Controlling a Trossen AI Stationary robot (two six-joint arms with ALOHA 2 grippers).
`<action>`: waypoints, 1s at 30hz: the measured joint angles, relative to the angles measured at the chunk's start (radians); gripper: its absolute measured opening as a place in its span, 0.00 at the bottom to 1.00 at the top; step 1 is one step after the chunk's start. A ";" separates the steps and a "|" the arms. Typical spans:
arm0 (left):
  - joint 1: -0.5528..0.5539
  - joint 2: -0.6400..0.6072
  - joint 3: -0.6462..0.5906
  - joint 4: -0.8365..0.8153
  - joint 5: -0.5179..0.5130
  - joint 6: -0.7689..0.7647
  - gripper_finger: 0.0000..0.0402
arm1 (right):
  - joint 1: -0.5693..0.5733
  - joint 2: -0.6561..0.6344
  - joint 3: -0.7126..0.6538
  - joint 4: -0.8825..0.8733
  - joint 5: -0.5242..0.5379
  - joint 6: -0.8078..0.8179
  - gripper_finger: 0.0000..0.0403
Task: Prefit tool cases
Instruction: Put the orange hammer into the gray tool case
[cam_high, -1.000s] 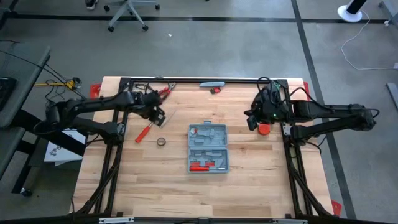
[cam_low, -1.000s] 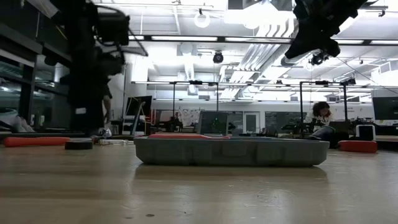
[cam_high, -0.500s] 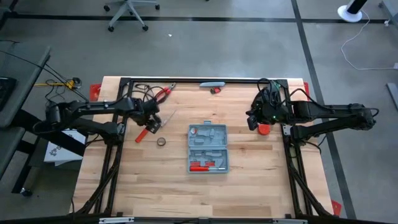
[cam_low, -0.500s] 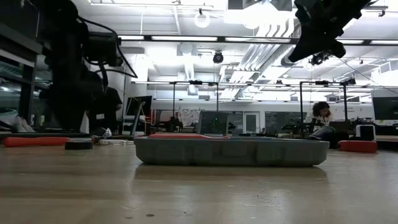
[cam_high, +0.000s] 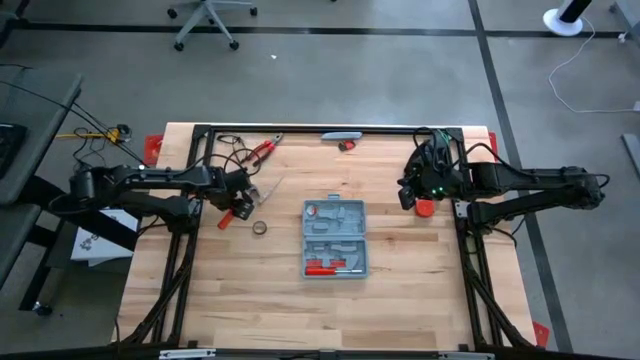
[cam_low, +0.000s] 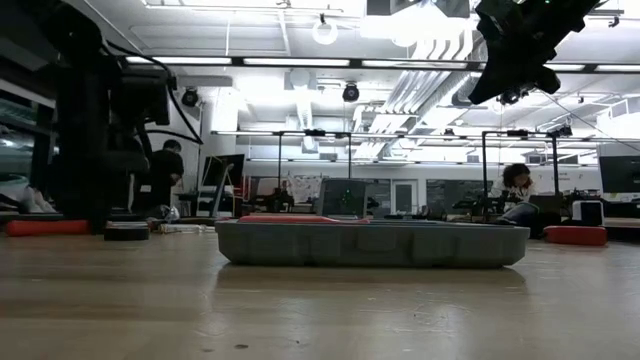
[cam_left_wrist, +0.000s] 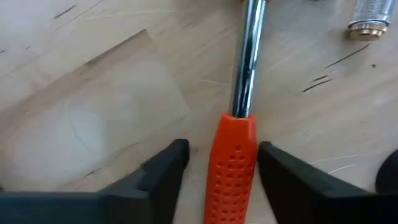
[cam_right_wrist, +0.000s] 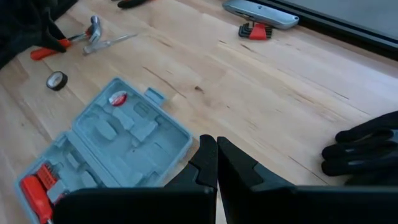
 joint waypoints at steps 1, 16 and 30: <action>-0.003 0.002 0.003 -0.001 0.003 -0.006 0.36 | 0.000 0.000 0.000 -0.004 0.000 0.000 0.00; -0.015 -0.113 0.071 -0.016 0.031 -0.029 0.17 | 0.000 0.000 0.000 -0.019 0.000 -0.002 0.00; -0.140 -0.145 0.256 0.115 0.022 -0.001 0.17 | 0.000 0.000 0.000 -0.019 0.045 -0.038 0.00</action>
